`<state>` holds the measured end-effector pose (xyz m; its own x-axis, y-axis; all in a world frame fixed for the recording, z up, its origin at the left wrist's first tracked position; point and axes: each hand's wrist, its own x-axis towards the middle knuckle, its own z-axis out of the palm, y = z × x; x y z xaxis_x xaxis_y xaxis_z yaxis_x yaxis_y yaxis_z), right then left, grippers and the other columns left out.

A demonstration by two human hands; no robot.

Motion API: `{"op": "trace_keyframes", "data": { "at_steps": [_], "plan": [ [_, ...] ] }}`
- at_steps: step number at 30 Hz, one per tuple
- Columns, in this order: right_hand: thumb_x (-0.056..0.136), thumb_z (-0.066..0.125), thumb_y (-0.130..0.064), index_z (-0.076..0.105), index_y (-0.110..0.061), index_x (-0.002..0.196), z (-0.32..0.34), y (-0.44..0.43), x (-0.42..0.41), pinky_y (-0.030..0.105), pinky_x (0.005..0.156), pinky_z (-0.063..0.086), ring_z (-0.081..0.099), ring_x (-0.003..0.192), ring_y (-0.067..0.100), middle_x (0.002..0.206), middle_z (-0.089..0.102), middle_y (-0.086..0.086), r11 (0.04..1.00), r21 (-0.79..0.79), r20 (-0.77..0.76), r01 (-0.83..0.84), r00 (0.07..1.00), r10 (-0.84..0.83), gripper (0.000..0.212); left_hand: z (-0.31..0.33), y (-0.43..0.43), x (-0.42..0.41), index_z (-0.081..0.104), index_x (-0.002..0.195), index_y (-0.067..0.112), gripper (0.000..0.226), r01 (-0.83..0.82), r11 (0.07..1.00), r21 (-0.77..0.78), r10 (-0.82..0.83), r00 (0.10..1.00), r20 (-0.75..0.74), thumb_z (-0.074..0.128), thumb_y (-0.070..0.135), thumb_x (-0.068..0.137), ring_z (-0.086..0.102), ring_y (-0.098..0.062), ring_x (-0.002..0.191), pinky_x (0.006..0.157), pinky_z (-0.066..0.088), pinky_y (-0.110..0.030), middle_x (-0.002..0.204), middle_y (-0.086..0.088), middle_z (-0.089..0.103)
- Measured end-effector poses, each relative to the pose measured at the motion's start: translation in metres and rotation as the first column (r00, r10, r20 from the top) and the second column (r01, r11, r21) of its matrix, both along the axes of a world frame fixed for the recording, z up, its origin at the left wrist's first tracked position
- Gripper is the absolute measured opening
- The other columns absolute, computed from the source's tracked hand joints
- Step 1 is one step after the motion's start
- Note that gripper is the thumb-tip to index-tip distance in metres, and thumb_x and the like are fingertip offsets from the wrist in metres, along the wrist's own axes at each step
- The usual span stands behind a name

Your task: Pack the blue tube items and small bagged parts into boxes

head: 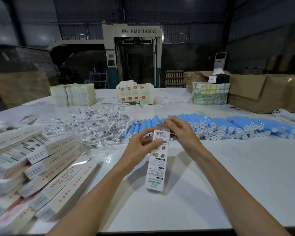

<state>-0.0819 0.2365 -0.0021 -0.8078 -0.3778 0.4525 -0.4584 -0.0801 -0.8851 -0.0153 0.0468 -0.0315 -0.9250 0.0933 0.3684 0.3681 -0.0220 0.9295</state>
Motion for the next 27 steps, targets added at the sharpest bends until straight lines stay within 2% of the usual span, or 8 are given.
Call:
{"op": "trace_keyframes", "data": {
  "at_steps": [3,5,8,14,17,21,27],
  "plan": [
    [0.103,0.066,-0.020,0.069,-0.004,0.101,0.001,-0.001,-0.001,0.029,0.076,0.056,0.074,0.088,0.021,0.097,0.078,0.012,0.997,-0.060,0.097,-0.043,0.994,0.048,0.017,0.001,0.000,0.000,0.069,0.134,0.032,0.038,-0.008,1.000,-0.012,0.008,1.000,-0.007,0.081,0.029,0.098,0.080,-0.031,0.102,0.082,0.064,-0.034,0.111,-0.011,0.082],
    [0.098,0.071,-0.013,0.073,-0.002,0.101,0.001,-0.001,-0.002,0.033,0.080,0.057,0.073,0.086,0.024,0.093,0.076,0.014,0.995,-0.083,0.133,-0.046,0.990,0.057,0.011,0.001,-0.001,0.001,0.070,0.131,0.034,0.036,-0.017,1.000,-0.010,0.017,1.000,-0.010,0.081,0.029,0.098,0.080,-0.030,0.102,0.081,0.064,-0.033,0.111,-0.010,0.083],
    [0.096,0.072,-0.009,0.073,0.002,0.102,0.002,-0.001,-0.002,0.037,0.083,0.057,0.073,0.085,0.027,0.090,0.076,0.016,0.995,-0.096,0.174,-0.029,0.984,0.045,0.012,0.001,0.000,0.002,0.067,0.127,0.039,0.035,-0.019,1.000,-0.010,0.018,1.000,-0.021,0.082,0.029,0.097,0.081,-0.028,0.102,0.078,0.063,-0.030,0.111,-0.008,0.083],
    [0.095,0.072,-0.006,0.072,0.005,0.104,0.004,0.000,-0.001,0.032,0.078,0.058,0.074,0.085,0.027,0.090,0.076,0.017,0.991,-0.133,0.213,-0.010,0.976,0.038,0.014,0.001,0.001,0.002,0.054,0.128,0.037,0.046,0.024,1.000,0.015,-0.023,0.998,-0.050,0.084,0.028,0.095,0.081,-0.032,0.098,0.076,0.064,-0.033,0.113,-0.011,0.082],
    [0.094,0.073,-0.003,0.073,0.002,0.100,0.005,0.000,0.000,0.030,0.076,0.059,0.074,0.085,0.025,0.090,0.076,0.017,0.991,-0.133,0.207,-0.029,0.977,0.057,0.008,0.000,0.000,0.000,0.053,0.131,0.037,0.052,0.032,0.999,0.010,-0.031,0.998,-0.054,0.086,0.032,0.092,0.081,-0.032,0.099,0.076,0.064,-0.032,0.114,-0.011,0.082],
    [0.091,0.075,-0.003,0.077,-0.003,0.093,0.005,0.003,0.000,0.031,0.079,0.060,0.074,0.091,0.028,0.093,0.075,0.018,0.985,-0.156,0.228,-0.079,0.967,0.114,0.002,-0.001,-0.001,-0.001,0.052,0.134,0.038,0.056,0.025,1.000,0.011,-0.024,0.998,-0.052,0.088,0.034,0.091,0.081,-0.032,0.100,0.077,0.064,-0.033,0.114,-0.011,0.082],
    [0.090,0.077,-0.004,0.077,0.000,0.094,0.006,0.009,0.000,0.026,0.079,0.059,0.075,0.094,0.029,0.097,0.076,0.021,0.982,-0.138,0.233,-0.131,0.959,0.161,0.006,0.000,0.001,0.000,0.059,0.134,0.042,0.048,-0.010,1.000,-0.020,0.008,0.998,-0.062,0.084,0.028,0.095,0.081,-0.030,0.099,0.077,0.064,-0.031,0.110,-0.010,0.083]
  ]
}}
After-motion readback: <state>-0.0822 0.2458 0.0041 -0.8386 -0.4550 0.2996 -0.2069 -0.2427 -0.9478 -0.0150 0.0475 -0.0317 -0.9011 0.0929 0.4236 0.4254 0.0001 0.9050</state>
